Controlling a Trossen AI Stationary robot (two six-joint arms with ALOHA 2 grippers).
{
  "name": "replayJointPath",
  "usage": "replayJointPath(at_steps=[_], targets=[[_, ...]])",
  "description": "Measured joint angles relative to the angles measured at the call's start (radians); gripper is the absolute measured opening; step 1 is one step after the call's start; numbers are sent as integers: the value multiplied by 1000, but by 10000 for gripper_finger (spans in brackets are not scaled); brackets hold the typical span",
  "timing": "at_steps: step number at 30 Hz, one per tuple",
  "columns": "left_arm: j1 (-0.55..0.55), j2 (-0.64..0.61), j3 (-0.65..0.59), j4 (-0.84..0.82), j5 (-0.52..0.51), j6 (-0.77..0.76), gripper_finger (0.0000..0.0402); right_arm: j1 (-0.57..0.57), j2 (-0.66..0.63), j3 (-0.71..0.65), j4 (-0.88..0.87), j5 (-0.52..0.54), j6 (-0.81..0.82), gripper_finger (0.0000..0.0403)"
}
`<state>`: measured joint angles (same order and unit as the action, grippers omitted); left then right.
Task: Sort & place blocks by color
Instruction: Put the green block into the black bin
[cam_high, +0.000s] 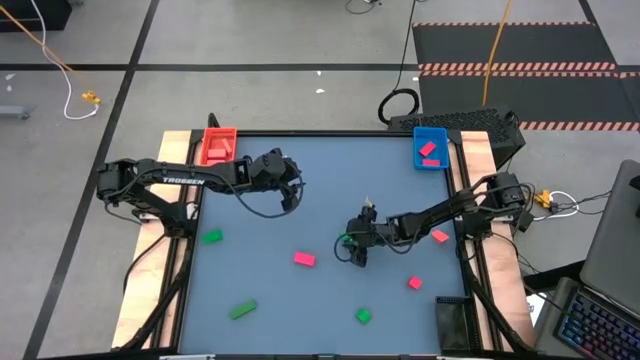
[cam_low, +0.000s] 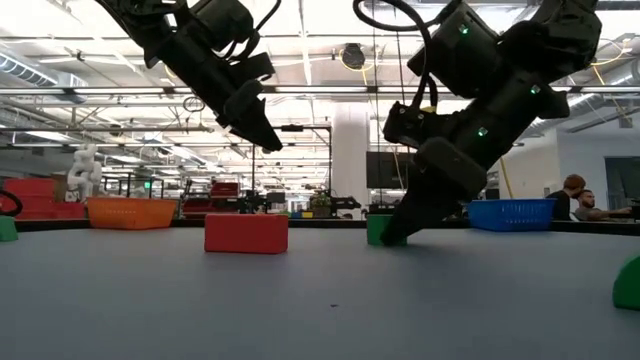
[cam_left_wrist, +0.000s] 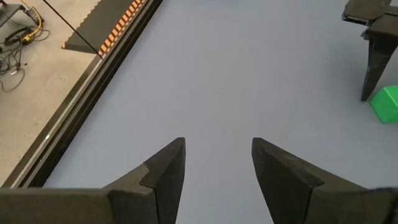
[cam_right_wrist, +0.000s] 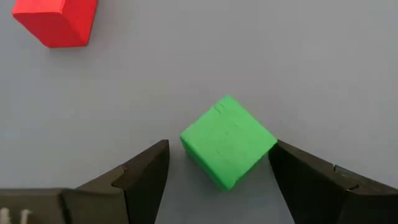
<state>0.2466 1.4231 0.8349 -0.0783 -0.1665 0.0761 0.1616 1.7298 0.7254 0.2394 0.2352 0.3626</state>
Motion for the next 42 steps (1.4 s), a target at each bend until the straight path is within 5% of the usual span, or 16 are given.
replayJointPath(at_steps=[8,16,23,29,34,42], targets=[[0,0,0,0,0,3,186,-1,0,0,17,53,16,266],[0,0,0,0,0,2,187,0,-2,1,0,52,10,171],[0,0,0,0,0,2,186,0,-13,1,-14,46,-52,170],[0,0,0,-1,0,13,186,0,-153,2,-202,-101,-41,170],[2,0,0,10,0,47,186,14,-356,2,-487,-328,58,170],[3,0,0,101,0,109,187,109,-611,2,-755,-624,451,170]])
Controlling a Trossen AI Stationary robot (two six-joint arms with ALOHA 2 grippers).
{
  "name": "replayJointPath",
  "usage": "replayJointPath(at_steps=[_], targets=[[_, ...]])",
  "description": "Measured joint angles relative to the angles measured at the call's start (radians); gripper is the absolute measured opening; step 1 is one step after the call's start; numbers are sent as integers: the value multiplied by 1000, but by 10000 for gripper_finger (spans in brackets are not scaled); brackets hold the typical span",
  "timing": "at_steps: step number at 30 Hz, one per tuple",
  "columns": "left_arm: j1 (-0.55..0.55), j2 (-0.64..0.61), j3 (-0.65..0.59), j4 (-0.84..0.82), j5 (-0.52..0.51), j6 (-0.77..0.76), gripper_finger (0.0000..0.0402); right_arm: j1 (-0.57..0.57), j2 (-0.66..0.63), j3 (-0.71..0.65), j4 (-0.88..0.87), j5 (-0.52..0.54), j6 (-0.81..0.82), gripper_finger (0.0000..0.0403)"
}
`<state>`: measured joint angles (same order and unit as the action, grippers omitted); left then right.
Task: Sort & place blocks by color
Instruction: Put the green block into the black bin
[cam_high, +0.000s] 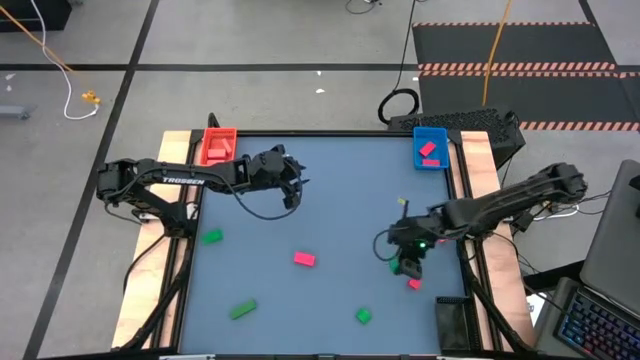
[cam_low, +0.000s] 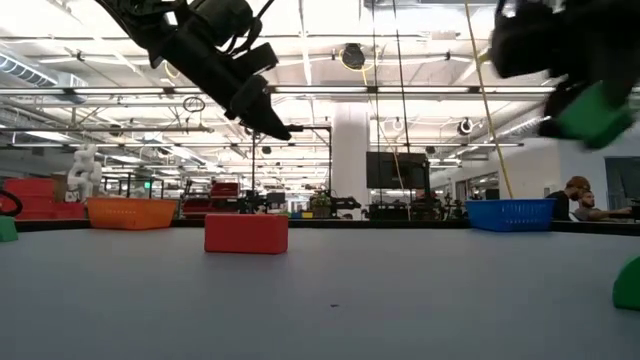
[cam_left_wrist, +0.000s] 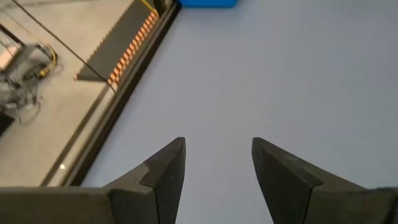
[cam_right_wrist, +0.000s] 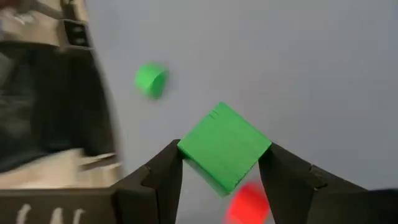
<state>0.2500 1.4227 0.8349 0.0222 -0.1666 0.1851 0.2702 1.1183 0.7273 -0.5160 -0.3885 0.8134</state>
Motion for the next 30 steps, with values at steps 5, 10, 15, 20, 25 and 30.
replayJointPath(at_steps=[5,10,15,20,25,30], targets=[[16,0,0,68,0,23,186,128,-61,0,-68,-109,365,170],[34,0,0,132,-1,23,186,269,-59,0,-68,-201,698,170],[37,0,3,185,0,41,186,396,-56,0,-69,-243,959,170],[37,0,25,188,11,46,186,477,-56,0,-79,-214,1110,170],[35,0,33,186,18,43,186,503,-56,0,-108,-139,1145,228],[35,0,33,183,18,38,186,504,-56,0,-166,-137,1164,344]])
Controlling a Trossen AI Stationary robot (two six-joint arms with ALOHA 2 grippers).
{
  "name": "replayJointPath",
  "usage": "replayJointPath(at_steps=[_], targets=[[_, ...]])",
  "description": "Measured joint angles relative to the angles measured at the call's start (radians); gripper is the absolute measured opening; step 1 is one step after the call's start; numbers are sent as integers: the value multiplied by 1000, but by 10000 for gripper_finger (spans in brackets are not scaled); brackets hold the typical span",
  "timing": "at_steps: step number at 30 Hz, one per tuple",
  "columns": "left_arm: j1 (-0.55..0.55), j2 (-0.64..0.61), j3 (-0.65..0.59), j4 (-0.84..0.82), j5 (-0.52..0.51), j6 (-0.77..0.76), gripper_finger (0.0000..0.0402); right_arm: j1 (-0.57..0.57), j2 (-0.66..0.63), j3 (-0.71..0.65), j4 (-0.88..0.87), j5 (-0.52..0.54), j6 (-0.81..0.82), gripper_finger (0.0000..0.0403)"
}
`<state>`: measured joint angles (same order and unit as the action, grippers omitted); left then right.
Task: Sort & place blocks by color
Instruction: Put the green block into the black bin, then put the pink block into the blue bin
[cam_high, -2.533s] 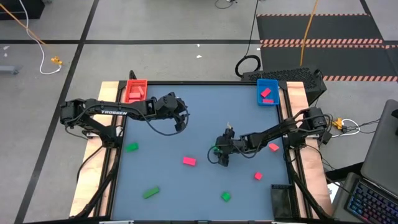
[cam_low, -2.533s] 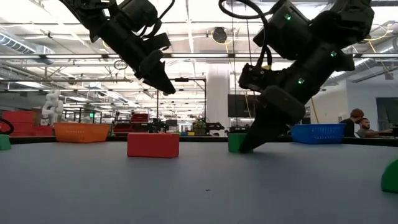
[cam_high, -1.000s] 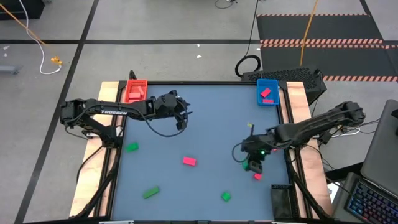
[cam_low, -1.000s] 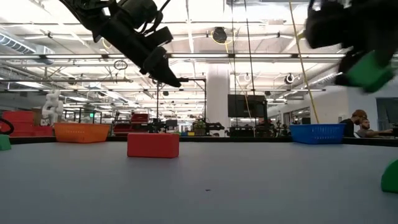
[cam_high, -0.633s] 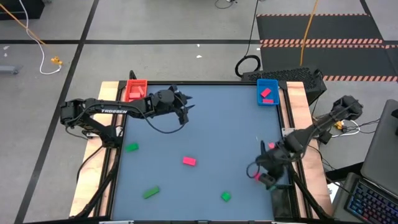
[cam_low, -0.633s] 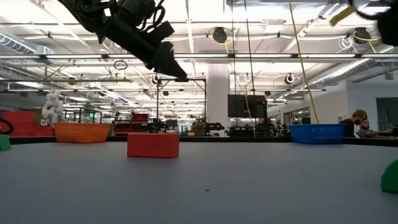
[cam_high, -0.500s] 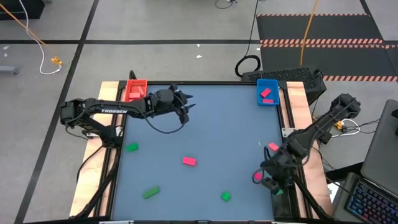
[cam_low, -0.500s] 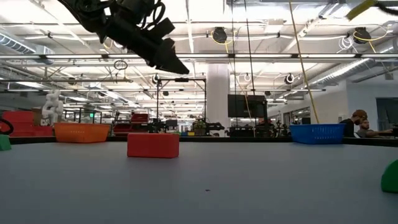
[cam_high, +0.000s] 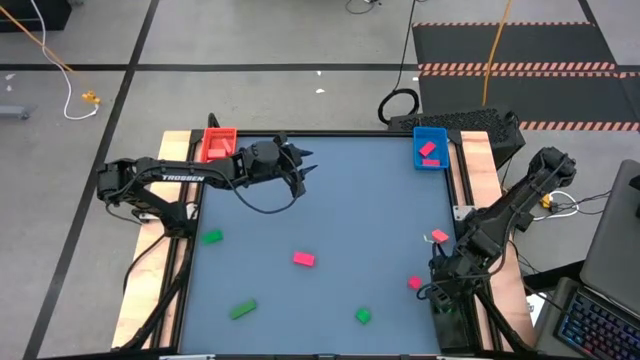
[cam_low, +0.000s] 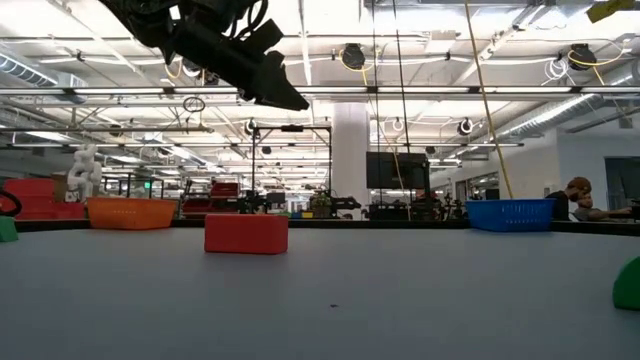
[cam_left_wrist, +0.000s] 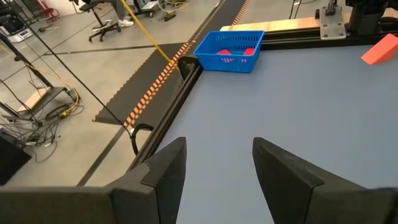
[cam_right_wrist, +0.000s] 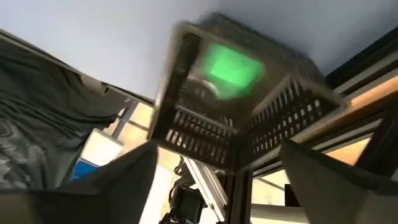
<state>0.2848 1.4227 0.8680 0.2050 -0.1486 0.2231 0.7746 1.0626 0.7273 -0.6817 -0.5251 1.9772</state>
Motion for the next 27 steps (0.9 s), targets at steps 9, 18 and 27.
replayJointPath(at_steps=[9,18,27], targets=[[0,0,0,-17,0,0,186,0,0,0,0,25,-78,357],[0,0,0,-16,1,-8,186,-39,0,-5,-37,311,-257,336],[0,0,0,-16,1,-7,186,-118,76,-107,173,370,-461,336]])
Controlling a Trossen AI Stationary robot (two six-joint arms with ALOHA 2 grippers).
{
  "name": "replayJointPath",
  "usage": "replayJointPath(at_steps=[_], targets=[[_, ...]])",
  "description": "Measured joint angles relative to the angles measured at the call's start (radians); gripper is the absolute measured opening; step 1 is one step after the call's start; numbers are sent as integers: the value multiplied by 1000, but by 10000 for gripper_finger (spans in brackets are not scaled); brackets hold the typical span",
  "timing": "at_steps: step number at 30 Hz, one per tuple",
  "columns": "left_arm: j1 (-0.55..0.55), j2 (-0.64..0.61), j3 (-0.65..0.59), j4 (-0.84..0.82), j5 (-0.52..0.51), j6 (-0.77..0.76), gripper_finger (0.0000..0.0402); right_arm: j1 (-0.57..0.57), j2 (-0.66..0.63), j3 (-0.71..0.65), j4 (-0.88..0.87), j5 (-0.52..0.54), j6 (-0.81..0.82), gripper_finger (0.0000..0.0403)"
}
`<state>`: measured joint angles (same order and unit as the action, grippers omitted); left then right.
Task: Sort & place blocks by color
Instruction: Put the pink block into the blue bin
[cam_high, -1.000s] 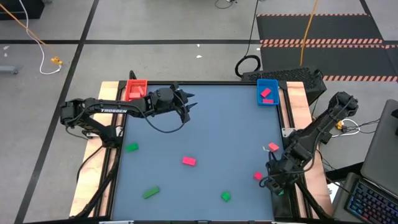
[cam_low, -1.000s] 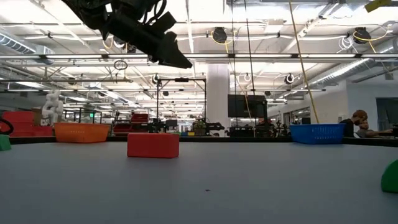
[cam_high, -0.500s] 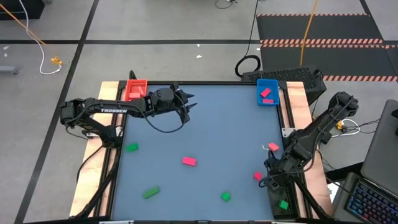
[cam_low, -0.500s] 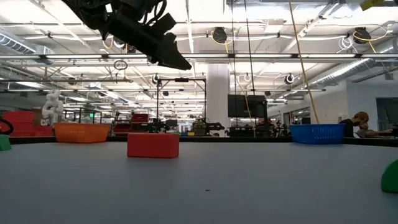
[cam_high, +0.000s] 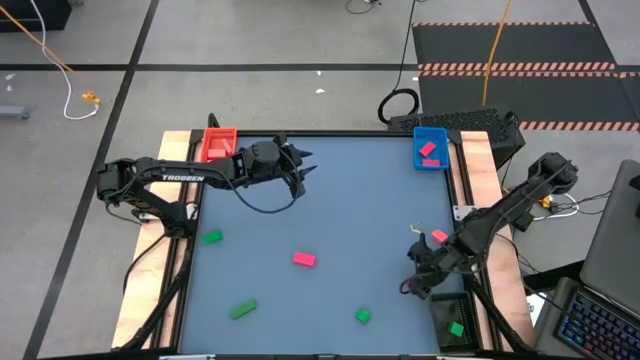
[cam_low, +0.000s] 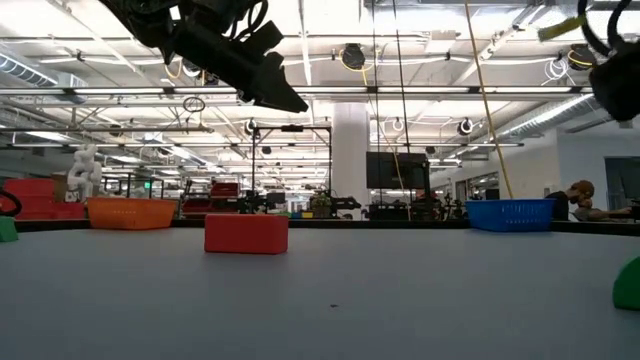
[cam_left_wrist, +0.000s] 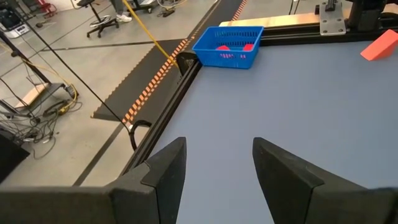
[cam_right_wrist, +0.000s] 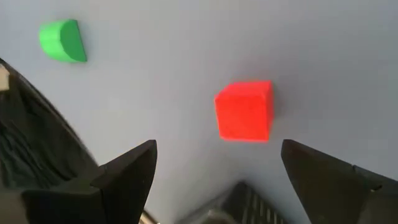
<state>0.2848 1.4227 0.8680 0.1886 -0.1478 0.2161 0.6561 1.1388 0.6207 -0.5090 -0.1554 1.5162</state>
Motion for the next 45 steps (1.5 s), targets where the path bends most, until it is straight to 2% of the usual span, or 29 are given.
replayJointPath(at_steps=[7,15,24,34,40,45], targets=[[-1,0,0,0,0,-1,186,-16,121,-8,20,-32,-112,336],[-1,0,0,-1,0,-2,186,-22,183,-4,15,-31,-118,325],[0,0,0,-3,0,-4,186,-61,182,-6,-17,-21,-119,249],[0,0,0,-5,0,-4,186,-85,183,-7,-38,-38,-140,121],[0,0,0,-5,0,-4,186,-106,155,10,-31,-14,-211,121],[0,0,1,0,0,-3,186,-181,68,21,-56,107,-326,121]])
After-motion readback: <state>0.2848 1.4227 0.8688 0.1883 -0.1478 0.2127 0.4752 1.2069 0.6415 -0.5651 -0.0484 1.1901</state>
